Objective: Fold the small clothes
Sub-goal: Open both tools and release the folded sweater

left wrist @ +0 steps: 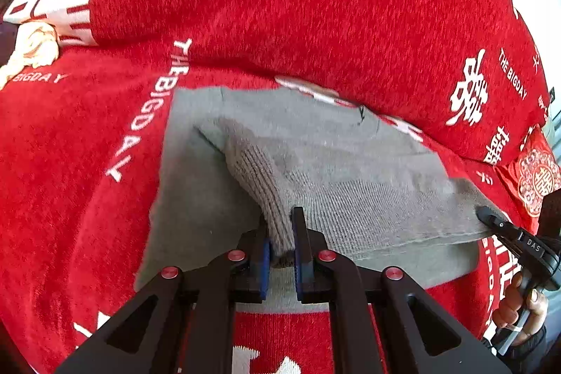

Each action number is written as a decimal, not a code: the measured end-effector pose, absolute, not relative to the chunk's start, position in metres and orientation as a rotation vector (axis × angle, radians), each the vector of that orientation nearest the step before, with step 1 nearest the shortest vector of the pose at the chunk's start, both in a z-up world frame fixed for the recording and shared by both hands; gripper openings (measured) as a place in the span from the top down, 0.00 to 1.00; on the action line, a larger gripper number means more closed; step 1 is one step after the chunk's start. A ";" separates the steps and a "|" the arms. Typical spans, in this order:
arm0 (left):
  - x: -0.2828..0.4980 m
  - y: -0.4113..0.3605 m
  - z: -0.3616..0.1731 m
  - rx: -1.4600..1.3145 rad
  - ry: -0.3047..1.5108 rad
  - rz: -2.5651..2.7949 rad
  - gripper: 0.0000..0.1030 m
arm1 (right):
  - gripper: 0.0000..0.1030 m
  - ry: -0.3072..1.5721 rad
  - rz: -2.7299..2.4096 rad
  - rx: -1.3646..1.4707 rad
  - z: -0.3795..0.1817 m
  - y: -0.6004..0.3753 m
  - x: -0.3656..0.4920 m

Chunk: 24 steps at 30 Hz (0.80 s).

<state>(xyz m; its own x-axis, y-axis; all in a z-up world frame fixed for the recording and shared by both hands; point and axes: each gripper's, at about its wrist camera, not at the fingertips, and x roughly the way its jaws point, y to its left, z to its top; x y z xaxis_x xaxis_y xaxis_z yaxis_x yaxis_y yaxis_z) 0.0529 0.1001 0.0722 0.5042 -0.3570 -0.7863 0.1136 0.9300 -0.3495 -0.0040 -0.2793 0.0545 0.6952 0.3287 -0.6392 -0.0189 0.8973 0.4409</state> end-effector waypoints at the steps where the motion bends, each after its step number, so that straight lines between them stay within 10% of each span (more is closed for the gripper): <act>1: 0.054 0.101 0.077 -0.269 0.995 -0.287 0.89 | 0.92 0.775 0.203 0.427 0.058 -0.279 -0.004; 24: 0.148 0.090 0.082 -0.326 0.983 -0.200 0.95 | 0.92 0.754 0.131 0.493 0.076 -0.290 0.088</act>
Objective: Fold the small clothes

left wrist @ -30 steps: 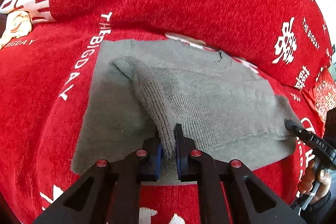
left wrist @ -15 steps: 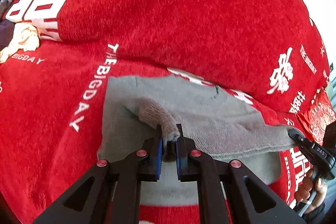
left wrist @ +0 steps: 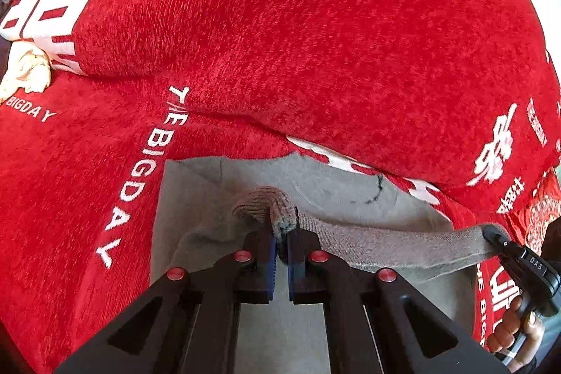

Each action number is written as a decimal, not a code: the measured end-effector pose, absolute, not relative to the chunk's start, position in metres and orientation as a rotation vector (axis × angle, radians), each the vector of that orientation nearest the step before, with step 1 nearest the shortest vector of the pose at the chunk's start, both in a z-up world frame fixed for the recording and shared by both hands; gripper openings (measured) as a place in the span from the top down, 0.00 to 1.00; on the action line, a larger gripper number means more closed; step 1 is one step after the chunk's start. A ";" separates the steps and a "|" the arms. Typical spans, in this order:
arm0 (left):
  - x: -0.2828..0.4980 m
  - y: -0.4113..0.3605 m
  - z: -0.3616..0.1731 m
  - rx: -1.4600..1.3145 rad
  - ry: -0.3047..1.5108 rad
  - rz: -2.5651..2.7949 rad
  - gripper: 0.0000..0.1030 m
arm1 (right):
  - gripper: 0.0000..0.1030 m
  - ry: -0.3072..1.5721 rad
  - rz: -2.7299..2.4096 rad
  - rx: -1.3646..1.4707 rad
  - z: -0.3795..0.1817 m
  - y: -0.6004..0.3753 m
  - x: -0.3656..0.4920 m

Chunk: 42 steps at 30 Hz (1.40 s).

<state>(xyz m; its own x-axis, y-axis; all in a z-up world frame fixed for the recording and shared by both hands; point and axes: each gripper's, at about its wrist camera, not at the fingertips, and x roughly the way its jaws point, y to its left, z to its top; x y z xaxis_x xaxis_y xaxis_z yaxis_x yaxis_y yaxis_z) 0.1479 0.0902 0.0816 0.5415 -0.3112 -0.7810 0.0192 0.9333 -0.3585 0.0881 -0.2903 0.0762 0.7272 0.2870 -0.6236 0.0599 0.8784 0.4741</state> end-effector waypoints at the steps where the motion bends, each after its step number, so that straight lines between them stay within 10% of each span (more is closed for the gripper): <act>1: 0.153 0.090 0.079 -0.331 0.990 -0.198 0.95 | 0.92 0.759 0.126 0.494 0.075 -0.291 0.093; 12: 0.208 0.090 0.039 -0.373 1.092 -0.146 0.94 | 0.88 0.888 0.054 0.522 0.035 -0.304 0.155; 13: 0.211 0.091 0.035 -0.382 1.112 -0.148 0.88 | 0.88 0.896 0.058 0.528 0.032 -0.305 0.158; 15: 0.214 0.096 0.030 -0.403 1.122 -0.121 0.30 | 0.82 0.917 0.053 0.535 0.024 -0.308 0.163; 17: 0.210 0.107 0.033 -0.431 1.060 -0.061 0.13 | 0.68 0.927 0.055 0.544 0.019 -0.310 0.164; 20: 0.209 0.124 0.035 -0.492 1.052 -0.076 0.13 | 0.45 0.906 0.037 0.549 0.017 -0.314 0.161; 42: 0.230 0.051 0.003 -0.075 1.128 -0.161 0.13 | 0.38 1.015 0.009 0.170 0.006 -0.280 0.178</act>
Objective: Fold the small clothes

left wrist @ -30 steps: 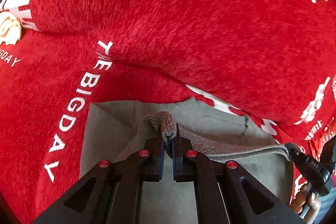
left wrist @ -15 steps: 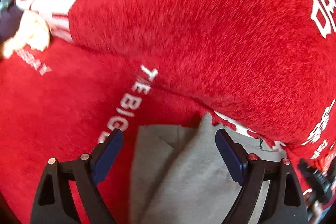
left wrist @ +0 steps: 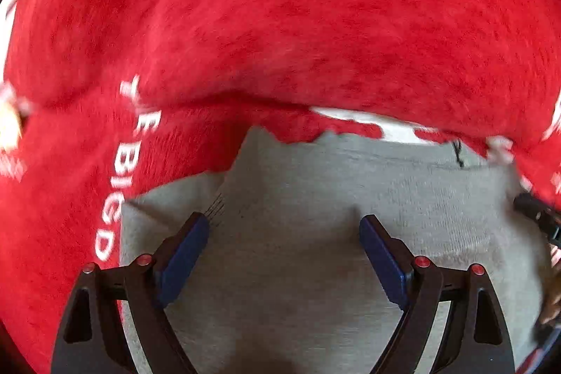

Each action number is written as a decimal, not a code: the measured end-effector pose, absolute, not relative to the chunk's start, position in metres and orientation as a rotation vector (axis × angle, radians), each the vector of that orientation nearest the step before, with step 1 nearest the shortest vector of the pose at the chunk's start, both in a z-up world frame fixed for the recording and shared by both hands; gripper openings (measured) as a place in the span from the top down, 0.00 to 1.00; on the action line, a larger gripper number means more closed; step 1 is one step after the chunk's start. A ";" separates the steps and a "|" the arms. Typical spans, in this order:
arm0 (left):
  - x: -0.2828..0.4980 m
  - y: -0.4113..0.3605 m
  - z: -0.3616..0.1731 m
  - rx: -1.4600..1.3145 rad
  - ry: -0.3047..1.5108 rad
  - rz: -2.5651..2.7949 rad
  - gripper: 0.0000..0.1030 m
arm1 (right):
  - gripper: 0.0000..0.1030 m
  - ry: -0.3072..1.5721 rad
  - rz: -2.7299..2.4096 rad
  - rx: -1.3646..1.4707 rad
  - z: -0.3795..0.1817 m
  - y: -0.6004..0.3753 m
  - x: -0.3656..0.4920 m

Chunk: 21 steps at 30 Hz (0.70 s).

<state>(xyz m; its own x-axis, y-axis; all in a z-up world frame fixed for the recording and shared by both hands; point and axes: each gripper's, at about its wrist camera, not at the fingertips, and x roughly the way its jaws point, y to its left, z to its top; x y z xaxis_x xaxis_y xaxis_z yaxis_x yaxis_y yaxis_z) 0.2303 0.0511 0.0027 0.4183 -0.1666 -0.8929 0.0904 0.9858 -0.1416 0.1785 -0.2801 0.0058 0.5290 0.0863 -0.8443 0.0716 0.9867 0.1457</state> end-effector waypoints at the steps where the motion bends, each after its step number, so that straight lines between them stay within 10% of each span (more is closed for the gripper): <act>1: 0.227 0.058 0.005 -0.099 1.109 -0.162 0.13 | 0.38 1.005 0.031 0.230 0.004 -0.290 0.177; 21: 0.083 0.064 0.047 -0.021 0.997 -0.101 0.13 | 0.40 0.857 0.000 0.010 0.037 -0.224 0.057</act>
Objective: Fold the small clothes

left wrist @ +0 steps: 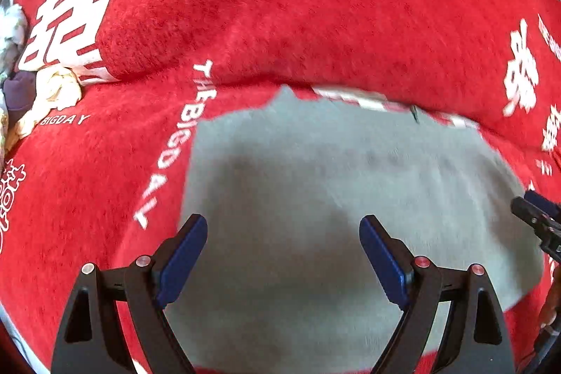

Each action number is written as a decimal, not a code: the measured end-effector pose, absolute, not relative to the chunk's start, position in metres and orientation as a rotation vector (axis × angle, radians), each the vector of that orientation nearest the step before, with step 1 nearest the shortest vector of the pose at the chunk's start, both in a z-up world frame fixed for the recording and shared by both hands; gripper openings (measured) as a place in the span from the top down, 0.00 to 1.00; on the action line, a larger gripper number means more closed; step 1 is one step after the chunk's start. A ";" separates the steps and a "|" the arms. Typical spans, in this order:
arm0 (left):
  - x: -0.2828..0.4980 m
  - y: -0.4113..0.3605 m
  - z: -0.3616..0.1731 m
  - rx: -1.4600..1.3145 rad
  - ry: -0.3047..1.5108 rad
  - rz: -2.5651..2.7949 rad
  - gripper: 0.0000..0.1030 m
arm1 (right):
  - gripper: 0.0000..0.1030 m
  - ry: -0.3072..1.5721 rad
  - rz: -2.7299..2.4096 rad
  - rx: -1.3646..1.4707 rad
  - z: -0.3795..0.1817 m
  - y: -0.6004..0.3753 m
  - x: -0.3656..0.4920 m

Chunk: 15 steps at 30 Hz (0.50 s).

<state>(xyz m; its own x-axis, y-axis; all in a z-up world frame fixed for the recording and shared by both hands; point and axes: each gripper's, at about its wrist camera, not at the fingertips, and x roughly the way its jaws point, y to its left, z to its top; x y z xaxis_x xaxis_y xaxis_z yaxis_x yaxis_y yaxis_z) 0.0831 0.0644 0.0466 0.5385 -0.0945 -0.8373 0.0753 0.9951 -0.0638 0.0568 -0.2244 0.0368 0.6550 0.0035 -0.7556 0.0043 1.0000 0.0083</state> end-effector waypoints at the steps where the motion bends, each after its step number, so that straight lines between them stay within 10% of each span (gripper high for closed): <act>1: 0.079 0.063 0.041 -0.009 1.007 -0.097 0.13 | 0.40 0.869 -0.013 -0.013 0.033 -0.224 0.051; 15: 0.019 0.063 0.051 0.006 0.985 -0.092 0.13 | 0.37 0.847 -0.124 0.021 0.032 -0.243 -0.033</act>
